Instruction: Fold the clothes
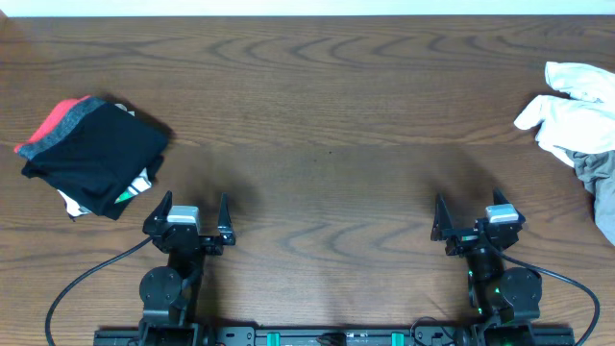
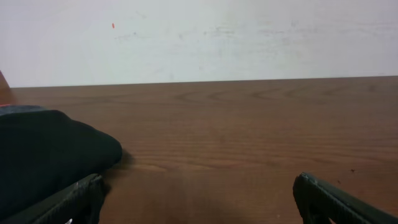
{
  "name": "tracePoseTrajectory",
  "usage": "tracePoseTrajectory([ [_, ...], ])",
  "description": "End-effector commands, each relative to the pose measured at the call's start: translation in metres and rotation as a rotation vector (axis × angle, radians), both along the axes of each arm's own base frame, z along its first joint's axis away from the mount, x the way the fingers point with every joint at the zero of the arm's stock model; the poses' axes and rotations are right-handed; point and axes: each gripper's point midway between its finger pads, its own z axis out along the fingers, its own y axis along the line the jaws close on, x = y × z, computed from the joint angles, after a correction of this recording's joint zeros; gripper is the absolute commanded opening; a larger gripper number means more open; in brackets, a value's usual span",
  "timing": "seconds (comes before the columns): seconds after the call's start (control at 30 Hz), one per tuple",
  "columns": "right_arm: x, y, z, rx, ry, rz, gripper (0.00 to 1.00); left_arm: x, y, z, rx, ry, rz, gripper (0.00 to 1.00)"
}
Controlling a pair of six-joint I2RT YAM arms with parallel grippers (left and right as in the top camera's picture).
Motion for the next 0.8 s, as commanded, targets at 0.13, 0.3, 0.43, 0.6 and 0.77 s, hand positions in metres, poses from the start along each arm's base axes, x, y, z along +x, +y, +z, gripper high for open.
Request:
tracePoseTrajectory([
  [0.13,-0.001,0.006,-0.001,-0.009,-0.001,0.030,0.99,-0.001,0.001,-0.014,0.009,0.046,0.002,0.98],
  [0.3,-0.002,0.015,0.001,0.022,-0.002,0.079,0.99,-0.001,0.001,-0.014,-0.092,0.053,0.015,0.98],
  [0.43,-0.003,0.017,0.004,0.058,0.000,0.093,0.99,-0.002,0.001,-0.009,-0.122,0.046,0.017,0.98],
  [0.6,-0.008,0.015,0.025,0.065,0.008,0.083,0.99,-0.003,-0.001,0.019,-0.149,0.010,0.006,0.98],
  [0.77,-0.014,0.003,0.052,0.055,0.059,0.012,0.99,-0.002,-0.014,0.052,-0.157,0.015,-0.068,0.98],
])
